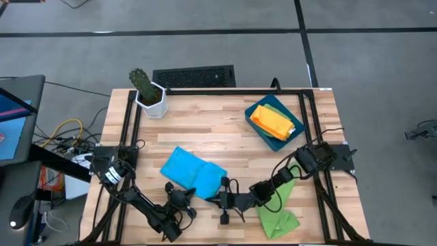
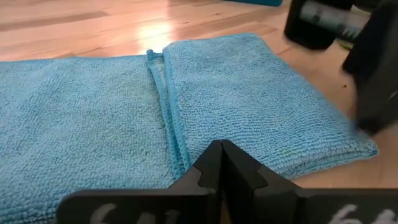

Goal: Fold microfiber towels
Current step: Fold the blue microfiber cloth

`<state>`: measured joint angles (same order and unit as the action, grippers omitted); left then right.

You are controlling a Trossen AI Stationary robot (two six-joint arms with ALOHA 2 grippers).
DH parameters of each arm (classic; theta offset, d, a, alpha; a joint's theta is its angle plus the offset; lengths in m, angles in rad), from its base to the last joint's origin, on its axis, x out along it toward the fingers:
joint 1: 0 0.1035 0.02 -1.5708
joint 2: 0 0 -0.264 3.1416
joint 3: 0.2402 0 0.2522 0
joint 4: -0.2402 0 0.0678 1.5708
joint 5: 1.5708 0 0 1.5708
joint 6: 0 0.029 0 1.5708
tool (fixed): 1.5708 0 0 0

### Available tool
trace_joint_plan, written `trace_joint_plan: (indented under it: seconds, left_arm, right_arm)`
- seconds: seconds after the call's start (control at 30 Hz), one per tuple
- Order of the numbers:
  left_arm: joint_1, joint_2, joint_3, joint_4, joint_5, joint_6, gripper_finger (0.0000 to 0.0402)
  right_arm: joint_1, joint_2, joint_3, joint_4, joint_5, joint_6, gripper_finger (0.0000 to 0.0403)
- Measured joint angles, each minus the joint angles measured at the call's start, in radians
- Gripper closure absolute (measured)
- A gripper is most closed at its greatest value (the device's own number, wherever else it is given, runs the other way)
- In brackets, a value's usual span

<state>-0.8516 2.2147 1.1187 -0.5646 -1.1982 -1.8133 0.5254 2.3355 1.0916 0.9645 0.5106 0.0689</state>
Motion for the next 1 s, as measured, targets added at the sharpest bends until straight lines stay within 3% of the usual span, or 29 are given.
trace_joint_plan:
  seconds: [0.27, 0.5, 0.6, 0.73, 0.9, 1.0]
  left_arm:
    - [0.001, -0.048, 0.000, -0.069, 0.014, -0.043, 0.0402]
    - [-0.006, -0.339, 0.000, -0.340, -0.050, 0.045, 0.0401]
    - [-0.007, -0.442, -0.017, -0.452, -0.009, 0.063, 0.0401]
    - [-0.006, -0.471, -0.141, -0.467, 0.130, -0.092, 0.0401]
    - [-0.035, -0.460, -0.338, -0.384, 0.310, -0.468, 0.0397]
    - [-0.073, -0.461, -0.407, -0.332, 0.376, -0.555, 0.0385]
  right_arm:
    - [-0.001, 0.019, 0.005, -0.060, -0.008, 0.061, 0.0390]
    - [0.010, 0.017, 0.004, -0.053, 0.000, 0.057, 0.0384]
    - [0.018, 0.017, 0.004, -0.044, 0.007, 0.055, 0.0384]
    - [0.025, 0.017, 0.004, -0.042, 0.012, 0.055, 0.0382]
    - [0.027, 0.017, 0.004, -0.040, 0.013, 0.079, 0.0362]
    - [0.030, 0.016, 0.004, -0.040, 0.013, 0.081, 0.0350]
